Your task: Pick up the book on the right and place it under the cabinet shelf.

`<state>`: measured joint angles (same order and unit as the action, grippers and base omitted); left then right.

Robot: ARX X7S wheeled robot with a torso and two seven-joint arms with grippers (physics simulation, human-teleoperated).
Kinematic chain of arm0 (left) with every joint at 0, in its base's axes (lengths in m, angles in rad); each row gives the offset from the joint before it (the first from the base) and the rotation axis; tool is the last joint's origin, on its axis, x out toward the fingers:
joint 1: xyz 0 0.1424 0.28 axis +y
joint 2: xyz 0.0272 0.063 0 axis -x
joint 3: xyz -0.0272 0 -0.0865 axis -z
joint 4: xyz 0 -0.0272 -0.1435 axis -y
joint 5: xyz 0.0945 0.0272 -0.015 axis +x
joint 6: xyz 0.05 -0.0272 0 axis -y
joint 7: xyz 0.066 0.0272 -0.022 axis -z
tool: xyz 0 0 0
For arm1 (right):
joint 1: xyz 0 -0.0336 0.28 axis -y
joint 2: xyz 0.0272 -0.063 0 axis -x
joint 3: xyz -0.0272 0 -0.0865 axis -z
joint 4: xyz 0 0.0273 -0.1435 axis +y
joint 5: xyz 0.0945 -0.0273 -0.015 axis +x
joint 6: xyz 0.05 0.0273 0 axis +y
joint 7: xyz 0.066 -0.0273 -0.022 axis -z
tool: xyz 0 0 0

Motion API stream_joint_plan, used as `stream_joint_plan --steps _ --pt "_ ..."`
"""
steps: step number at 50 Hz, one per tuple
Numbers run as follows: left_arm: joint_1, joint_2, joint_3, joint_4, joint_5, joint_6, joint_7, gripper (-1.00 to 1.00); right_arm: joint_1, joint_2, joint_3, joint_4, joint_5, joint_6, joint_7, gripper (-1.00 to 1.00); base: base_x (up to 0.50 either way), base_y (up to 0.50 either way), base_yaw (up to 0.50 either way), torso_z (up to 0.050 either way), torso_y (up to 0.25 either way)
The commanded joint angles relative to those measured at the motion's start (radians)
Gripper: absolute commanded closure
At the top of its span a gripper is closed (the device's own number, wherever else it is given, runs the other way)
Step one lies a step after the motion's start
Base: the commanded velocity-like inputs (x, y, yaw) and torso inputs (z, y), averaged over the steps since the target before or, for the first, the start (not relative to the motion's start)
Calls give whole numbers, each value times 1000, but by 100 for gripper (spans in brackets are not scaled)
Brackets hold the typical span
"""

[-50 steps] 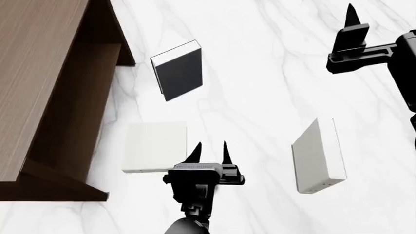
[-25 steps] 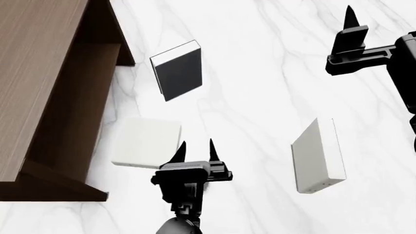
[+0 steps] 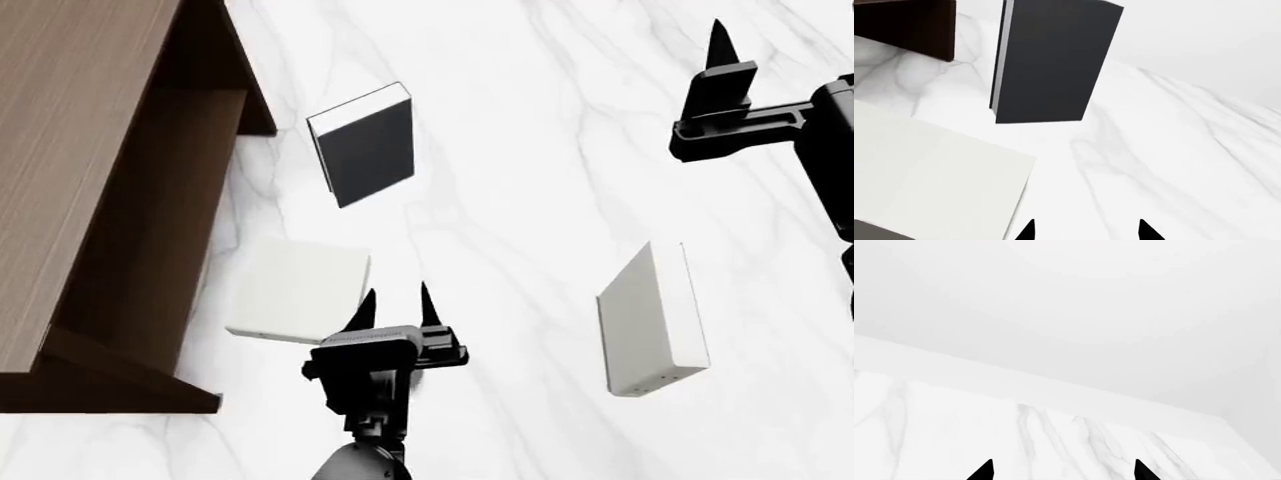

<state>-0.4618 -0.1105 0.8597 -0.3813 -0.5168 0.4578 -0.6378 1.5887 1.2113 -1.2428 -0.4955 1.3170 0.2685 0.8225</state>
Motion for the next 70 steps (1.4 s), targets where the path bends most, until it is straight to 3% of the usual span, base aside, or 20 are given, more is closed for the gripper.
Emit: stream_joint_plan --steps 1,70 --pt "-6 -33 -61 -30 -101 3 -49 -100 2 8 4 -9 4 6 4 -100 0 0 0 0 0" --pt "-45 -98 -133 -43 -163 2 -80 -100 -7 13 28 -26 6 20 10 -100 0 0 0 0 -2"
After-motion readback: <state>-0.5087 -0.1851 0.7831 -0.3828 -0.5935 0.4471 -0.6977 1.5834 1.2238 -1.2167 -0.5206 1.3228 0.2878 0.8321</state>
